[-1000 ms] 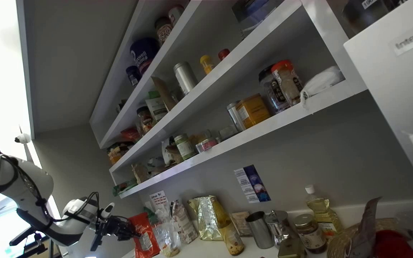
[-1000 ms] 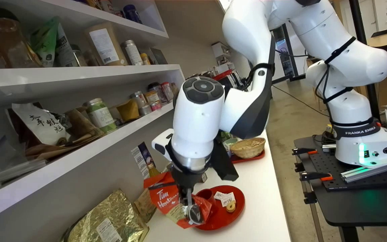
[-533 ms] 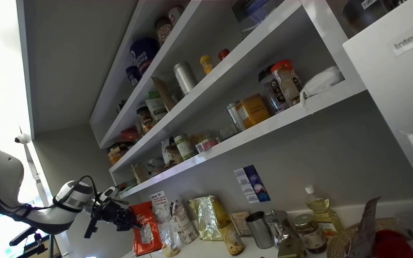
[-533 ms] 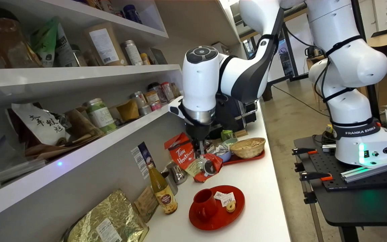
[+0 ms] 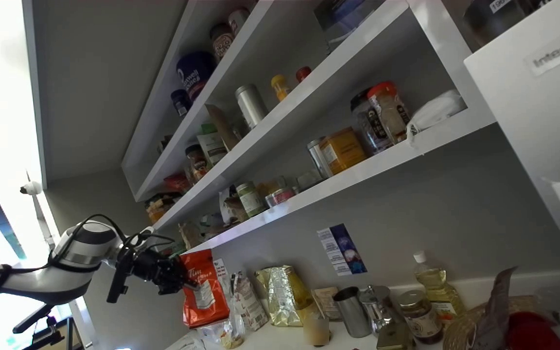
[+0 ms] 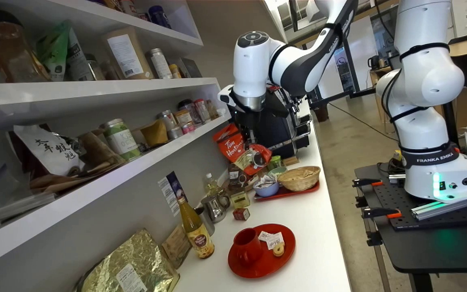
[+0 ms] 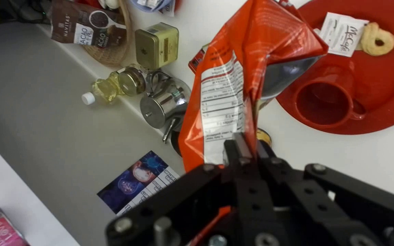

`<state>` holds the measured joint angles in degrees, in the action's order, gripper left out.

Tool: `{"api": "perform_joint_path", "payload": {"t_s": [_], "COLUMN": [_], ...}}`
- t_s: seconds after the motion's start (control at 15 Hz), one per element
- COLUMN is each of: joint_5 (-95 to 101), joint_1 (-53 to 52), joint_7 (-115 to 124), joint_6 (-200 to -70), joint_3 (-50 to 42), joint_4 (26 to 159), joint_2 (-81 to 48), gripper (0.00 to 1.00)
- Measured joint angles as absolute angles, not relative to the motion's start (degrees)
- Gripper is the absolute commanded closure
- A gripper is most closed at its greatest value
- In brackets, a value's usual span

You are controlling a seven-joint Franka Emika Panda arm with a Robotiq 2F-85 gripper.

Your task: Put the orange pack on the bottom shelf.

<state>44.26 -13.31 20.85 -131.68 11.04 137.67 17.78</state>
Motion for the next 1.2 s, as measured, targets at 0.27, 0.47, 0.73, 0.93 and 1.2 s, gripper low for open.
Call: {"api": "perform_joint_path", "payload": {"t_s": [0.27, 0.47, 0.73, 0.93, 1.2], "joint_5": [39.79, 33.63, 25.90, 24.69, 24.81], "joint_1": [-11.03, -9.90, -8.04, -5.60, -2.01], "joint_7": [5.89, -6.48, -20.32, -24.00, -24.30], "joint_6": [-135.12, -135.99, -135.24, -133.72, -133.89], "joint_3": [5.82, 1.44, -2.88, -4.26, -4.62], "joint_4": [139.68, 139.88, 139.42, 138.45, 136.47], "joint_2": [22.20, 23.32, 23.22, 23.37, 23.54], "gripper": [1.00, 1.00, 1.00, 1.00, 1.00]}}
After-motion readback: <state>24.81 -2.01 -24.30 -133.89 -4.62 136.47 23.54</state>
